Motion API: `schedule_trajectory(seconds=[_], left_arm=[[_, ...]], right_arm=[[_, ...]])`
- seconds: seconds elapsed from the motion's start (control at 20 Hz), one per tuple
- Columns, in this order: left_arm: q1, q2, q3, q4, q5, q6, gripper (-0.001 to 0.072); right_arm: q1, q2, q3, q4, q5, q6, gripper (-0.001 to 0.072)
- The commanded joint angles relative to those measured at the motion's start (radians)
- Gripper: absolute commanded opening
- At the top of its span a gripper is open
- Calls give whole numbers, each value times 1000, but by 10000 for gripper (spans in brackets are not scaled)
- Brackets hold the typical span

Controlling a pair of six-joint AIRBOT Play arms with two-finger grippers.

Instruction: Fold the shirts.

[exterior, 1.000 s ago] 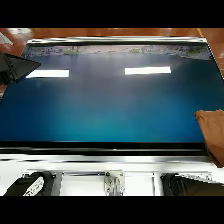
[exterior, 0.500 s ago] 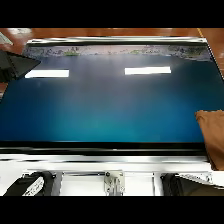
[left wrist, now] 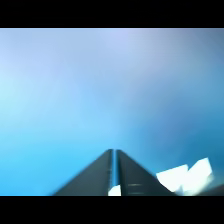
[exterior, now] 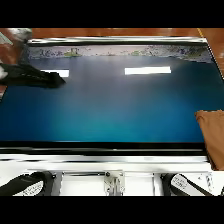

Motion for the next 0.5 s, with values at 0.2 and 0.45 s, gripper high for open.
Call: schedule_trajectory(seconds=[0.2,0.45], left_arm=[[-164,-270,185,368,-338,2,688],[-141,-268,184,327,-295,3,688]], right_arm=[[602,-116,-12,-351,346,149,699],[629,-116,-84,-284,325,198,699]])
